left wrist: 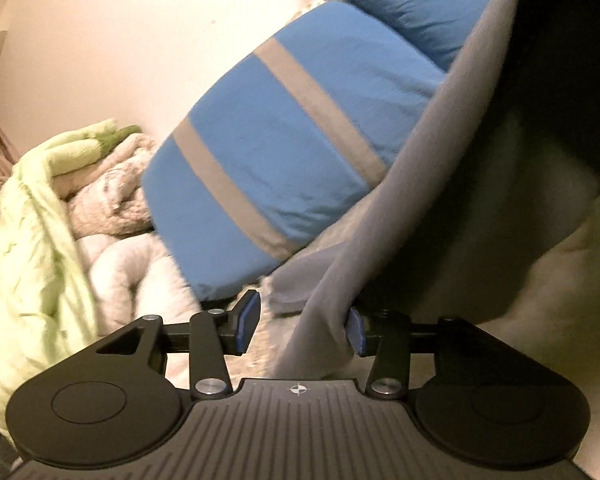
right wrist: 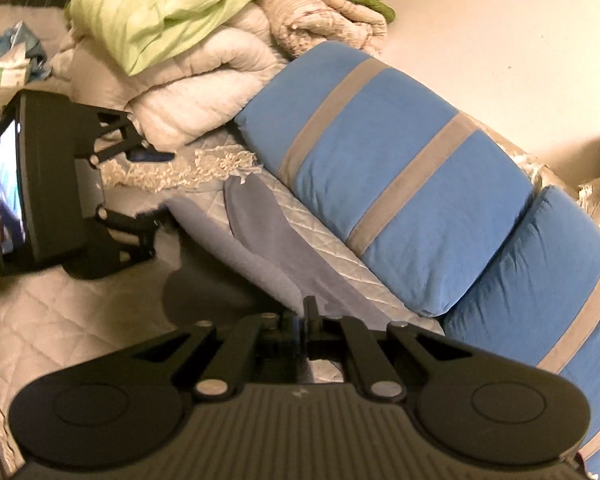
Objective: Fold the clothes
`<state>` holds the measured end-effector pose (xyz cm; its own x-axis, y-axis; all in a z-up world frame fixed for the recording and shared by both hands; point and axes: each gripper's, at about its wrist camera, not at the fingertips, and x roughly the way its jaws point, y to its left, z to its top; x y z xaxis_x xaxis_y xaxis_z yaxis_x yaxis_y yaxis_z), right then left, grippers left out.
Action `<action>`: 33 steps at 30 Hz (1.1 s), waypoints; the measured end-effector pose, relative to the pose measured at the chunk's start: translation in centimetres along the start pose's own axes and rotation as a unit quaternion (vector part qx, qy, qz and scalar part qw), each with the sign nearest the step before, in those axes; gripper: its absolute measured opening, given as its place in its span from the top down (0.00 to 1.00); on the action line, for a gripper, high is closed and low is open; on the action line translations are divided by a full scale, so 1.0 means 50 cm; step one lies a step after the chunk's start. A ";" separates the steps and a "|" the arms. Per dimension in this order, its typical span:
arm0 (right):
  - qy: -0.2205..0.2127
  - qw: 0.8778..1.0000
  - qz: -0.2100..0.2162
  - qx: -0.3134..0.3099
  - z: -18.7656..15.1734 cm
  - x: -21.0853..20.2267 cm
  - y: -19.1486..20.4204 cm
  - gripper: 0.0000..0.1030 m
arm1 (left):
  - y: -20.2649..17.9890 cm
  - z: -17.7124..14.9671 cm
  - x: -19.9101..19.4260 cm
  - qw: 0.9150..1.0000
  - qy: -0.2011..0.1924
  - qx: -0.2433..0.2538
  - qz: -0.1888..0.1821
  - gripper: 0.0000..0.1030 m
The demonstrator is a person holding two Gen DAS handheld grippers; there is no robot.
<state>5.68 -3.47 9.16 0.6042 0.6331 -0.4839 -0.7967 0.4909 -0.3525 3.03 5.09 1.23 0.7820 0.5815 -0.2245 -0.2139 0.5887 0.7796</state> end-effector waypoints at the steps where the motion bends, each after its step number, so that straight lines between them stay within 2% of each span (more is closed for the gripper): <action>1: -0.002 1.000 0.006 0.003 -0.007 -0.010 0.002 0.96 | 0.008 -0.004 0.000 1.000 0.002 0.004 0.006 0.58; 3: -0.004 1.000 0.012 0.001 -0.009 -0.020 0.009 0.96 | 0.025 -0.014 -0.002 1.000 0.000 0.017 0.008 0.58; 6: -0.008 1.000 0.017 -0.006 -0.008 -0.026 0.015 0.96 | 0.026 -0.019 -0.003 0.999 -0.010 0.051 -0.013 0.58; 10: -0.011 1.000 0.015 0.001 -0.007 -0.034 0.006 0.96 | 0.011 -0.039 -0.001 0.996 -0.004 0.081 -0.039 0.58; 18: -0.015 1.000 0.009 0.020 -0.005 -0.040 -0.015 0.96 | 0.016 -0.053 0.049 0.998 0.014 0.036 -0.054 0.59; 21: -0.014 1.000 0.013 0.025 -0.005 -0.040 -0.022 0.96 | 0.020 -0.053 0.083 0.997 0.022 0.014 -0.079 0.74; 23: -0.012 0.999 0.017 0.026 -0.007 -0.037 -0.023 0.96 | 0.019 -0.053 0.099 0.995 0.030 0.019 -0.097 0.92; 24: -0.010 0.999 0.018 0.025 -0.008 -0.035 -0.024 0.96 | 0.021 -0.054 0.103 0.994 0.031 0.026 -0.104 0.97; 29: -0.001 0.999 0.030 0.016 -0.004 -0.014 -0.018 0.96 | 0.063 -0.068 0.103 0.990 0.005 0.083 -0.116 0.97; 33: -0.018 0.999 0.001 -0.026 0.019 0.000 0.019 0.96 | 0.141 -0.063 0.154 0.985 -0.026 0.137 -0.099 0.97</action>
<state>4.91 -2.44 9.59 0.6016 0.6561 -0.4557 -0.7973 0.4578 -0.3935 5.71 15.49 3.14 0.8231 0.4362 -0.3637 0.1064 0.5106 0.8532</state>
